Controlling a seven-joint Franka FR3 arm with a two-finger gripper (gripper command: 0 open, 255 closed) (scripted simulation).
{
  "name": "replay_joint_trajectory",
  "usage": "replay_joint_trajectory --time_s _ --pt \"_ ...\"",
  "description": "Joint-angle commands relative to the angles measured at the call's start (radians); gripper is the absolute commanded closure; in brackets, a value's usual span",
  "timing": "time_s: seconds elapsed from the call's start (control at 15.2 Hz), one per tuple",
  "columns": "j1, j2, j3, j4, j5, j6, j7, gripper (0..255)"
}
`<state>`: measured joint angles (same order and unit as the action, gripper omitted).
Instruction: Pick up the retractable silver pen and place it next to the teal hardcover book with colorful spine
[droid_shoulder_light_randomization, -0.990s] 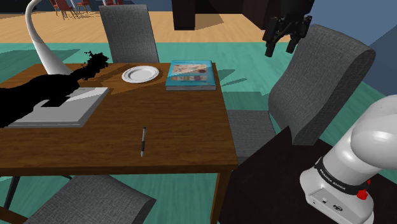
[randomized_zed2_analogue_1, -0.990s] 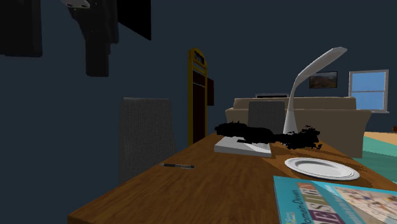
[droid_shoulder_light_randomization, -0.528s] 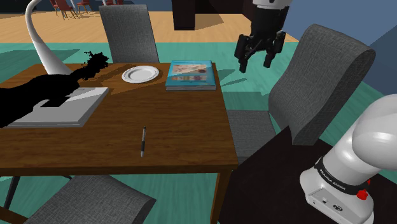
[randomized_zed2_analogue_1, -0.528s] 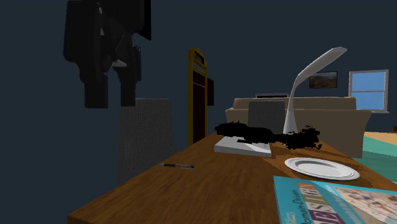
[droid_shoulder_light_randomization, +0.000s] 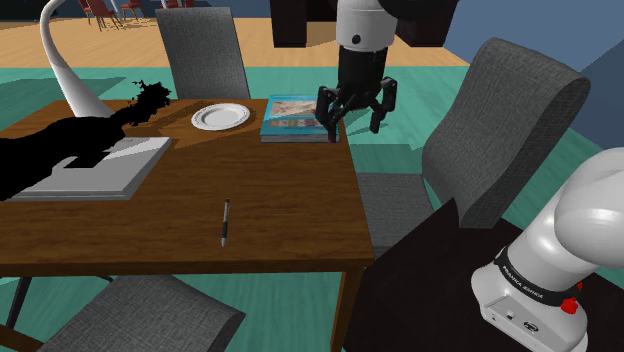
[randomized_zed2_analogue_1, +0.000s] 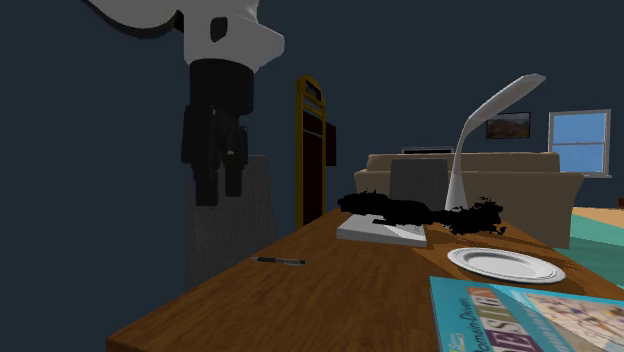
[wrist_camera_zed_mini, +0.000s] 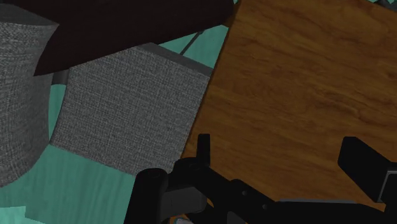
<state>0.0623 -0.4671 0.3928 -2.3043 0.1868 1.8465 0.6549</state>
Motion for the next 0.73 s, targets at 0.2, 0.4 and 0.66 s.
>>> replay_joint_trajectory --time_s 0.2,0.4,0.66 --pt "-0.006 0.16 0.11 0.087 -0.034 0.071 0.157 0" --pt "-0.009 0.276 0.173 0.156 -0.084 0.107 0.264 0" --pt "0.004 0.452 0.239 0.269 -0.189 0.135 0.421 0"
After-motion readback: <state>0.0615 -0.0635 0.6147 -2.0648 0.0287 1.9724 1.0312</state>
